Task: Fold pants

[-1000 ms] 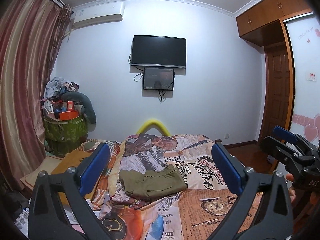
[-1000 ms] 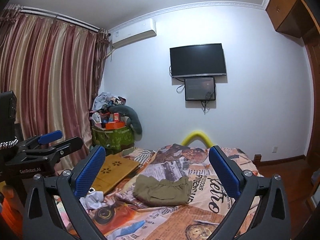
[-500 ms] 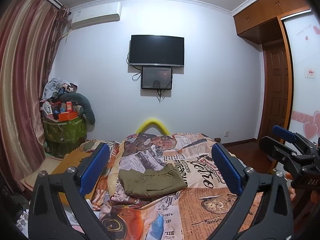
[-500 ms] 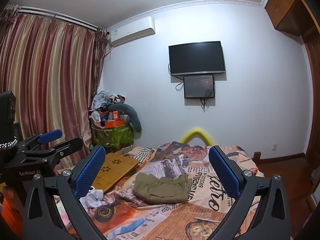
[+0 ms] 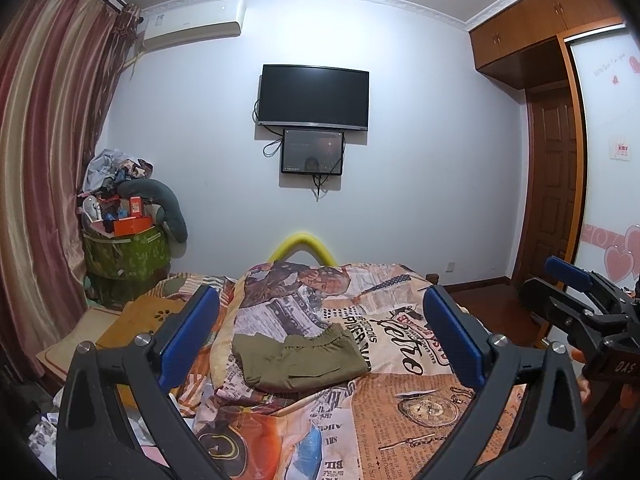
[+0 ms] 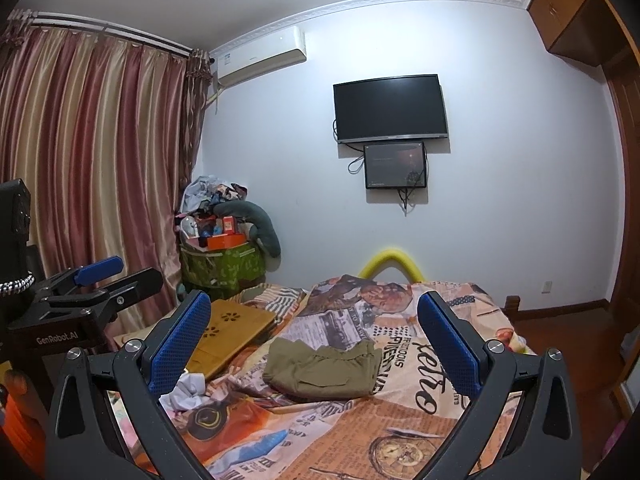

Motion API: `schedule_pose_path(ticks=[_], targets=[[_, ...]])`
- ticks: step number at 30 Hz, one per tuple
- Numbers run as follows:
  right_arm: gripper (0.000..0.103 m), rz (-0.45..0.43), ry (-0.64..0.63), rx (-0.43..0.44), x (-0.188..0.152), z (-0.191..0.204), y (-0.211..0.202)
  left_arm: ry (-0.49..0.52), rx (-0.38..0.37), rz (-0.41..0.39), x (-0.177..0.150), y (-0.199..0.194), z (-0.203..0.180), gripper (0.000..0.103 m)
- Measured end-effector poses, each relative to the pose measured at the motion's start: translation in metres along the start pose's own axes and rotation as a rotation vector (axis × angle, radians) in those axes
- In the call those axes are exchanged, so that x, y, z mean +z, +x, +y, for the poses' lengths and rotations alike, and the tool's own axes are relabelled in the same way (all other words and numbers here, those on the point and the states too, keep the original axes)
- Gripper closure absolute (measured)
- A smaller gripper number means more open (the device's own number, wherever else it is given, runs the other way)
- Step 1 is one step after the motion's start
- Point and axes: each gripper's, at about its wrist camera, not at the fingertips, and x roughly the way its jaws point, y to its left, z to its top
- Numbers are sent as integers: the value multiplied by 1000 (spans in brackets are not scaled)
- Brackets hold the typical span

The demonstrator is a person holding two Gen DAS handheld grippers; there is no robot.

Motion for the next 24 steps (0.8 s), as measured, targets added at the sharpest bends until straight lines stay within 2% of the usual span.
schedule_pose_path(ticks=[24], targets=[[0,14,15,-2,-1,-1,0,13,-33,17,-1,1,-4,0]])
